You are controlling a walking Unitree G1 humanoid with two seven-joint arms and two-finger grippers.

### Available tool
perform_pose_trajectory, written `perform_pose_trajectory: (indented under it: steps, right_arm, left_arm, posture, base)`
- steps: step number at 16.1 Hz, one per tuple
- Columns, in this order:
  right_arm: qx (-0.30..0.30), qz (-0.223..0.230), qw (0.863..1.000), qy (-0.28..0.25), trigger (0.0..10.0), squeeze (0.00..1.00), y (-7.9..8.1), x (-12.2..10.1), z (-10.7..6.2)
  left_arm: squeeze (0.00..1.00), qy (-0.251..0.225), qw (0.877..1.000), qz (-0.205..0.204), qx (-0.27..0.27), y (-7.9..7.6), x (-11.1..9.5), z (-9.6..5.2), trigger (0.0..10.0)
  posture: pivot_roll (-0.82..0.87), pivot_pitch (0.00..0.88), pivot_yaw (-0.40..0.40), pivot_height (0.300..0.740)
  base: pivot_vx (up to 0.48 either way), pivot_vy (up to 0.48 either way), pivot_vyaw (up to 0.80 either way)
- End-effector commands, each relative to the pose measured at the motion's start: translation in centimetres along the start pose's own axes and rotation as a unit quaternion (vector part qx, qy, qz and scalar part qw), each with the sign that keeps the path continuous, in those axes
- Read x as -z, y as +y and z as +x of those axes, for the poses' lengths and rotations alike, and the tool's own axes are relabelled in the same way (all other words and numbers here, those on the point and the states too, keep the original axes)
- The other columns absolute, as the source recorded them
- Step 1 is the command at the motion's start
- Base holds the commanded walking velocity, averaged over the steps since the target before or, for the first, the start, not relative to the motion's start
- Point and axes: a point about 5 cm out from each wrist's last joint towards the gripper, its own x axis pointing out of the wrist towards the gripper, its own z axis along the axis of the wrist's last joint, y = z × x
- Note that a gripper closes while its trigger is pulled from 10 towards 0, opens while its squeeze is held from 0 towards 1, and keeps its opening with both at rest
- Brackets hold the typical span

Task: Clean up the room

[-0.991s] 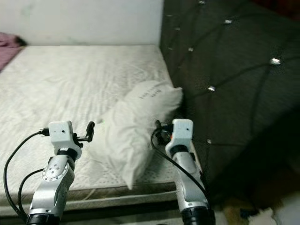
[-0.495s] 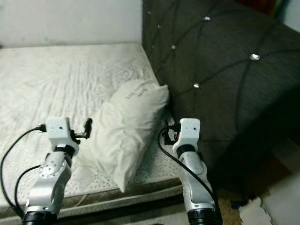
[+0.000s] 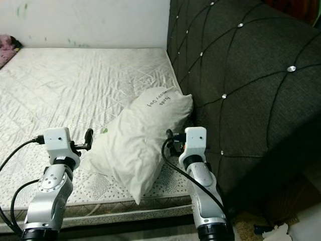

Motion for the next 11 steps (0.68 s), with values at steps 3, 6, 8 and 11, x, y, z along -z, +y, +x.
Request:
perform_pose_trajectory:
  steps: [3,6,8,11]
  right_arm:
    - [0.003,0.0,1.0,0.001,10.0,0.0,-0.19,-0.11,0.06]
    - [0.005,0.002,1.0,0.001,10.0,0.0,-0.21,-0.12,-0.03]
    - [0.004,0.003,1.0,0.0,10.0,0.0,-0.23,-0.14,-0.08]
    - [0.0,0.005,1.0,-0.005,10.0,0.0,-0.1,-0.5,-0.22]
  left_arm:
    - [0.0,0.001,1.0,0.007,-0.001,-0.01,-0.13,0.01,10.0]
    - [0.0,-0.003,1.0,0.007,0.007,-0.15,-0.19,0.01,10.0]
    - [0.0,-0.006,1.0,0.006,0.008,-0.25,-0.32,-0.03,10.0]
    - [0.0,-0.015,1.0,0.006,0.003,-0.12,-0.67,-0.26,10.0]
  posture:
    - [0.03,0.0,-0.024,0.74]
    - [0.03,0.0,-0.02,0.74]
    - [0.03,0.0,-0.022,0.74]
    - [0.04,0.023,-0.024,0.74]
  base:
    - [0.0,0.0,0.0]
    - [0.0,0.0,0.0]
    - [0.0,0.0,0.0]
    - [0.0,0.0,0.0]
